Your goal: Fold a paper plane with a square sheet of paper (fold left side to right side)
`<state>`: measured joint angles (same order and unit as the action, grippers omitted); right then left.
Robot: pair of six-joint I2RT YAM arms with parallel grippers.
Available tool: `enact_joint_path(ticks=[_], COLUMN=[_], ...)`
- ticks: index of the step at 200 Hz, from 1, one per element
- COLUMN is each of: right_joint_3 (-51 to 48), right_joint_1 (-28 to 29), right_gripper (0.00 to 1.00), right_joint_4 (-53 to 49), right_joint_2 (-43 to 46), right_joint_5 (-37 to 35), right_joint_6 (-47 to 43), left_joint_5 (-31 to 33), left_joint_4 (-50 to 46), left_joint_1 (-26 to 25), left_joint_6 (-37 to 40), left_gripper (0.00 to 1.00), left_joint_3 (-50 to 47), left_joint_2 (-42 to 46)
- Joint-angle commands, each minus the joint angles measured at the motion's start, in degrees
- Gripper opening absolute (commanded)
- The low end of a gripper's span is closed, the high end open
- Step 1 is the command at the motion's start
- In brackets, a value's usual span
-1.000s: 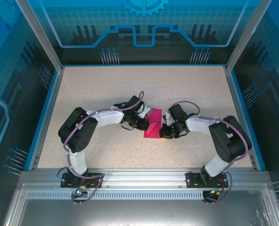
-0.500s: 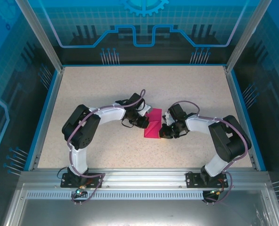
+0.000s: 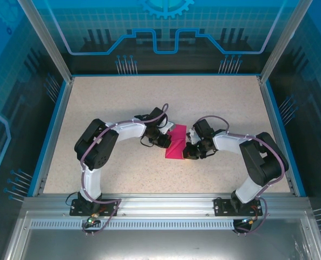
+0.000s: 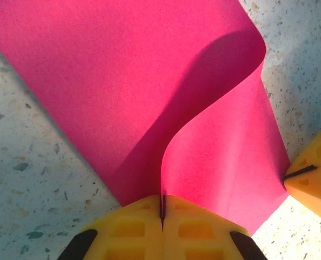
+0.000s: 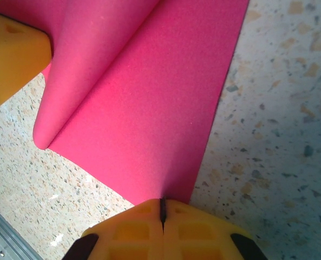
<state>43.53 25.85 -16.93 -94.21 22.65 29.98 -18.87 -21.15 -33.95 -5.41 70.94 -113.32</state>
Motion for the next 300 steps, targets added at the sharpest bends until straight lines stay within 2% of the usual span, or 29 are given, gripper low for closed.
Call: enact_joint_path(ticks=[1,107,132,162,185,214,300], right_joint_3=[-0.2,0.5,0.3,-1.2,-0.7,1.6,9.0], right_joint_1=[1.2,1.1,-0.2,-3.2,-3.4,-3.3,-1.1], right_gripper=[0.0,0.0,0.0,0.0,0.0,0.0,0.0], right_joint_4=[-3.8,-3.8,-1.8,6.6,13.8,19.3,16.7], right_joint_2=[-2.1,-1.1,1.1,3.5,1.7,-1.5,-9.7], right_joint_5=[-2.1,-1.4,1.7,8.0,10.9,10.5,8.7], right_joint_6=[-0.9,-1.4,-1.0,3.4,8.0,12.0,11.1], left_joint_5=[0.8,0.4,0.3,0.5,0.9,1.1,2.0], left_joint_4=[-1.0,-1.3,-1.4,-2.0,-2.3,-2.3,-2.9], left_joint_1=[0.5,0.6,0.6,0.4,0.1,-0.2,-1.1], left_joint_6=[1.5,1.6,1.7,1.9,2.2,2.2,2.3], left_gripper=[0.02,0.03,0.03,0.04,0.04,0.04,0.05], left_joint_3=[1.8,1.7,1.4,1.2,0.9,0.8,1.2], left_joint_2=[-1.2,-3.5,-3.9,-4.2,-4.2,-4.5,-4.9])
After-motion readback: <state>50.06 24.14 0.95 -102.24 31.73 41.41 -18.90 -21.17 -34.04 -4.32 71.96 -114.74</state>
